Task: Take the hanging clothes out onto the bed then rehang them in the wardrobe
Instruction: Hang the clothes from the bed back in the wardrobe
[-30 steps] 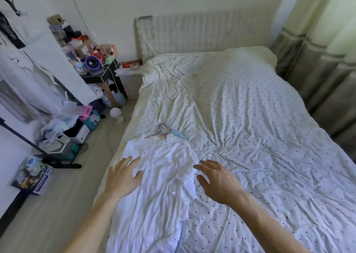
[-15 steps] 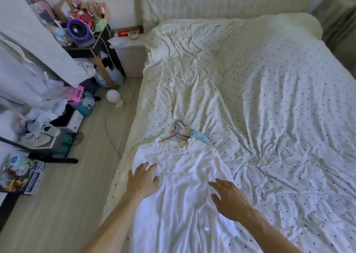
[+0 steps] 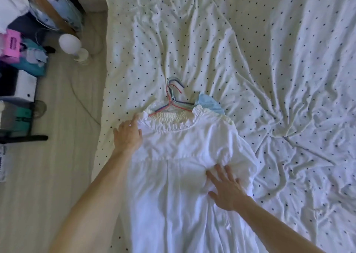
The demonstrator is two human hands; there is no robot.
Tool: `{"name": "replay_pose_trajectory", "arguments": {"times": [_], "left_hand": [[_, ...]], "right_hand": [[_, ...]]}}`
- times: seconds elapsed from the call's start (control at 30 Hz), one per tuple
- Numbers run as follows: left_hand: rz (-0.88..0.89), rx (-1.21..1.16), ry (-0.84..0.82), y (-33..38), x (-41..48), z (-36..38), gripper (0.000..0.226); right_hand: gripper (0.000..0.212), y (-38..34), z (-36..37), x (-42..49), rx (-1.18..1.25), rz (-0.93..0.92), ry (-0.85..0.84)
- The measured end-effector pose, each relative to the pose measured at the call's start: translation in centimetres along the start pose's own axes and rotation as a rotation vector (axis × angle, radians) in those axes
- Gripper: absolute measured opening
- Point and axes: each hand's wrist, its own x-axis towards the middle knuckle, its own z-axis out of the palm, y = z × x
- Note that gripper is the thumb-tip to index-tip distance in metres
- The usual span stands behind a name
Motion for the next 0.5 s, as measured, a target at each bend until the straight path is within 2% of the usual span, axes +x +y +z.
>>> {"name": "replay_pose_trajectory", "arguments": {"times": [0.13,0.23,0.37,0.5], "left_hand": [[0.016,0.110,0.063,0.0,-0.2,-0.3,0.039],[0.030,0.016,0.094,0.0,-2.3,-0.8,0.035],[0.116,-0.358,0.123,1.1,-8.7,-0.5,0.032],[0.182,-0.547,0.163,4.2,-18.0,-0.7,0.022]], "right_hand": [[0.074,0.1,0.4,-0.2,0.021,-0.008,0.005],[0.070,0.0,-0.5,-1.2,0.114,0.010,-0.029],[0.067,-1.3,-2.3,-4.6,0.554,0.044,0.051],[0.061,-3.1,-3.9,-10.2,1.058,0.006,0.171]]}}
